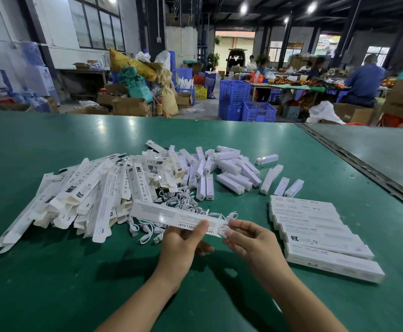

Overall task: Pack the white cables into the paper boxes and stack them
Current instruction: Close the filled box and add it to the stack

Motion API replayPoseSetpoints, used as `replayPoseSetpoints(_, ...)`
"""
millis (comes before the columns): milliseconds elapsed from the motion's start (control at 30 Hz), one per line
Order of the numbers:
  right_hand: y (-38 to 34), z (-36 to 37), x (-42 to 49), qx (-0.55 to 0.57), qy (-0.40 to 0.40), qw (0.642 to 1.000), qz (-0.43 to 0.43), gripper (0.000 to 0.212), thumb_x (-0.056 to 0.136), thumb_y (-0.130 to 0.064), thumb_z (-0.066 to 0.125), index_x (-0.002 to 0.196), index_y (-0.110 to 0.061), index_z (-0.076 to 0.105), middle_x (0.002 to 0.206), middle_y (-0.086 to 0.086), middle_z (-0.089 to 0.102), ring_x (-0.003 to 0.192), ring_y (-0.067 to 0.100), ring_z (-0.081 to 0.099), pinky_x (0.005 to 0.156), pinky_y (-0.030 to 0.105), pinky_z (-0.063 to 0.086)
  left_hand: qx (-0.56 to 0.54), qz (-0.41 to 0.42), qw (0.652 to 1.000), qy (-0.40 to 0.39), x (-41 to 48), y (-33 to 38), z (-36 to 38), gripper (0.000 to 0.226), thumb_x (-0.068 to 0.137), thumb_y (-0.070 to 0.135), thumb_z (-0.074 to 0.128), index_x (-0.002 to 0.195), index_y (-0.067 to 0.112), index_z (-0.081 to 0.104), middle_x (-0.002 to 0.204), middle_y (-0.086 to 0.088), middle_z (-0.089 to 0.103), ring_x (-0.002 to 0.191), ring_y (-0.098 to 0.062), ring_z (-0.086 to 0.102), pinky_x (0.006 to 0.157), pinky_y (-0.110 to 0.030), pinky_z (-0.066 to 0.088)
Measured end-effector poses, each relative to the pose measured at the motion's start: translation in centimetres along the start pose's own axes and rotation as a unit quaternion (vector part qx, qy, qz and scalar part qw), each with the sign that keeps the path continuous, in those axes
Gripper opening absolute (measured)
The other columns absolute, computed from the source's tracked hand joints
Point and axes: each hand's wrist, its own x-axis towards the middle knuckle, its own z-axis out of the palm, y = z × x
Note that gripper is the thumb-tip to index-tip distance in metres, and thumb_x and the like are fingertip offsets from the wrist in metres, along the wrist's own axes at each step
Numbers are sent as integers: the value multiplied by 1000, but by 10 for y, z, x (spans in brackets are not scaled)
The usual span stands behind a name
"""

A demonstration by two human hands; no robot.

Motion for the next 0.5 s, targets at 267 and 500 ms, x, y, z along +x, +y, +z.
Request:
replayPoseSetpoints(267,1,6,-2,82,-1,996,34,20,65,-6,75,84,1,77,96,21,74,83,21,73,68,17,56,6,-1,1000,-3,-2,1,3,39,76,38,70,101,9,67,86,-6,78,58,-27,72,48,-24,53)
replayPoseSetpoints(500,3,7,-4,75,-9,997,34,25,63,-7,78,86,1,77,97,21,74,86,21,73,70,17,56,7,-5,1000,2,-2,1,2,37,77,39,70,100,10,67,85,-6,78,58,-27,72,48,-24,53)
